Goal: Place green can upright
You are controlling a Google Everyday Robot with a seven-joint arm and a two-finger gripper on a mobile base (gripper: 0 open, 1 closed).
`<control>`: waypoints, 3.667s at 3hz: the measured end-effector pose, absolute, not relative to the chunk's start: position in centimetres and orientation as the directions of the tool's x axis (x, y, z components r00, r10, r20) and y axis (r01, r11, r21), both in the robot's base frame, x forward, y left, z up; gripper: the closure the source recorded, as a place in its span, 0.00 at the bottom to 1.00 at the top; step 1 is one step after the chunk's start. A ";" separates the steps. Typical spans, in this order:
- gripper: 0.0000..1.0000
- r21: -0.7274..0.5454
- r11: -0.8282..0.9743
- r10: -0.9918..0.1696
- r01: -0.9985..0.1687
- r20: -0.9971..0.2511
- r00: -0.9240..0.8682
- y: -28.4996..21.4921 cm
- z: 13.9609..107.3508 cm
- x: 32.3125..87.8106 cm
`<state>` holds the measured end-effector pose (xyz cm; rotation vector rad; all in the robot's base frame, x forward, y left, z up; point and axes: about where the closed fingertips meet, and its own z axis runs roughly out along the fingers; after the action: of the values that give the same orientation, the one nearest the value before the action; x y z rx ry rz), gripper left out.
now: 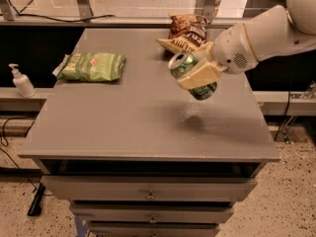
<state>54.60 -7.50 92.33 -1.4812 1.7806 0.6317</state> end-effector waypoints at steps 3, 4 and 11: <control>1.00 0.000 0.250 -0.266 -0.968 -0.961 -0.069 -9.2 94.1 53.4; 1.00 -0.002 0.257 -0.235 -0.966 -0.970 -0.060 -10.6 92.8 53.1; 0.00 0.056 0.364 -0.093 -0.930 -0.991 -0.097 -15.8 88.7 51.9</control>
Offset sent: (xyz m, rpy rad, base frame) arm -0.0113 -0.0196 0.0362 0.4820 -0.0341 -0.0210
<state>51.94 -15.83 88.68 -0.9687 1.4982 0.9309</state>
